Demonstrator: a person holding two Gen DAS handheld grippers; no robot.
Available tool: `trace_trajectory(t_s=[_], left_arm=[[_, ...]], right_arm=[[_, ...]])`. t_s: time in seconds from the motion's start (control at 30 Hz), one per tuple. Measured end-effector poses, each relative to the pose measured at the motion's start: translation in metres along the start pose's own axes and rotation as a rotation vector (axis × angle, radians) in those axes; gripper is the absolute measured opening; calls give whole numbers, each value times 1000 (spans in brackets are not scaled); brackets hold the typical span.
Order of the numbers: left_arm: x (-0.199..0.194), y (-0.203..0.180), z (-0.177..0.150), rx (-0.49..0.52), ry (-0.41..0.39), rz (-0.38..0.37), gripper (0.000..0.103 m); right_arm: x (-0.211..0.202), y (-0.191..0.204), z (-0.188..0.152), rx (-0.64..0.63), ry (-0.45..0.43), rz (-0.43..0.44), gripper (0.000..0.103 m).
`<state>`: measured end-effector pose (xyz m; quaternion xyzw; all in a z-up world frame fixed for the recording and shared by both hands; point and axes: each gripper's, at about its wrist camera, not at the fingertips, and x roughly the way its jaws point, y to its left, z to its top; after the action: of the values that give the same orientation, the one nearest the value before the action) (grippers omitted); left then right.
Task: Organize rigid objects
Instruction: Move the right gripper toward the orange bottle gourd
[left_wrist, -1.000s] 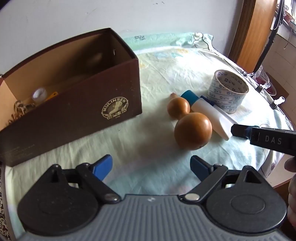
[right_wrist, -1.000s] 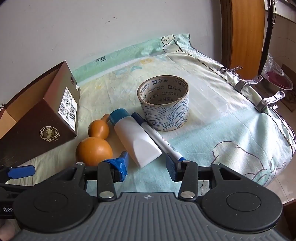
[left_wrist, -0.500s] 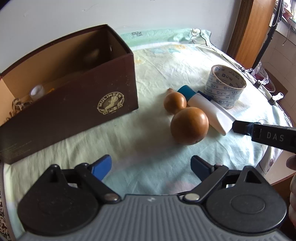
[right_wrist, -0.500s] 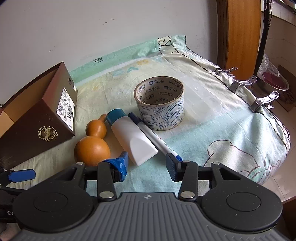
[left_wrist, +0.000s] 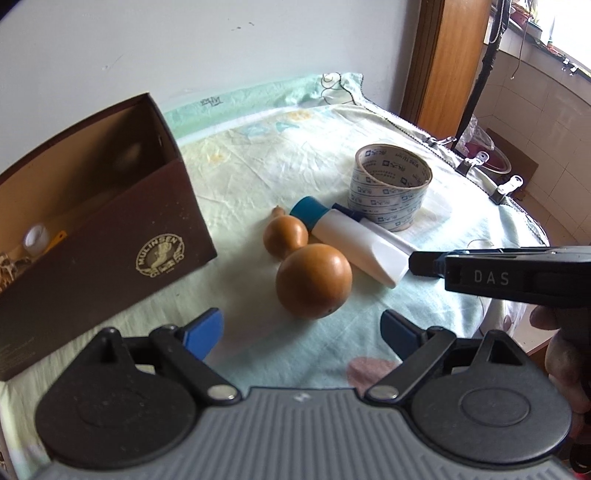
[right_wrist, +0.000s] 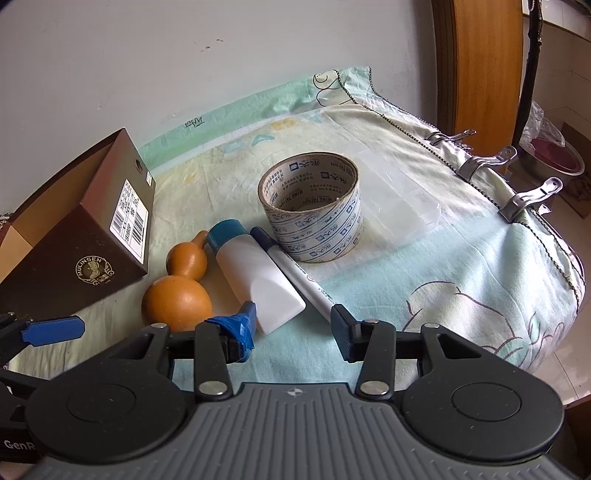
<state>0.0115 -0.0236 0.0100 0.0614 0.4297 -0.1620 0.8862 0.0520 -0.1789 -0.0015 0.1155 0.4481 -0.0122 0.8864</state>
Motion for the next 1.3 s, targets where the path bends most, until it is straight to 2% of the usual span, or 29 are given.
trace_trajectory(t_s=[0.13, 0.3, 0.7, 0.9, 1.0, 1.13, 1.3], left_arm=[[1, 0, 6, -6, -15, -24, 93], [7, 7, 13, -34, -13, -48, 93], [19, 6, 21, -26, -22, -54, 92], [25, 9, 25, -33, -19, -68, 81], [29, 10, 24, -42, -11, -73, 80], [34, 15, 22, -60, 6, -71, 69], [35, 21, 21, -82, 4, -88, 68]], right_arm=[[5, -2, 8, 5, 10, 30, 28], [13, 8, 22, -5, 39, 108, 27], [30, 23, 39, -78, 56, 97, 27], [35, 19, 41, -19, 59, 158, 27], [37, 21, 42, -30, 55, 145, 27], [39, 24, 42, -38, 58, 157, 27], [43, 28, 42, -23, 68, 183, 26]])
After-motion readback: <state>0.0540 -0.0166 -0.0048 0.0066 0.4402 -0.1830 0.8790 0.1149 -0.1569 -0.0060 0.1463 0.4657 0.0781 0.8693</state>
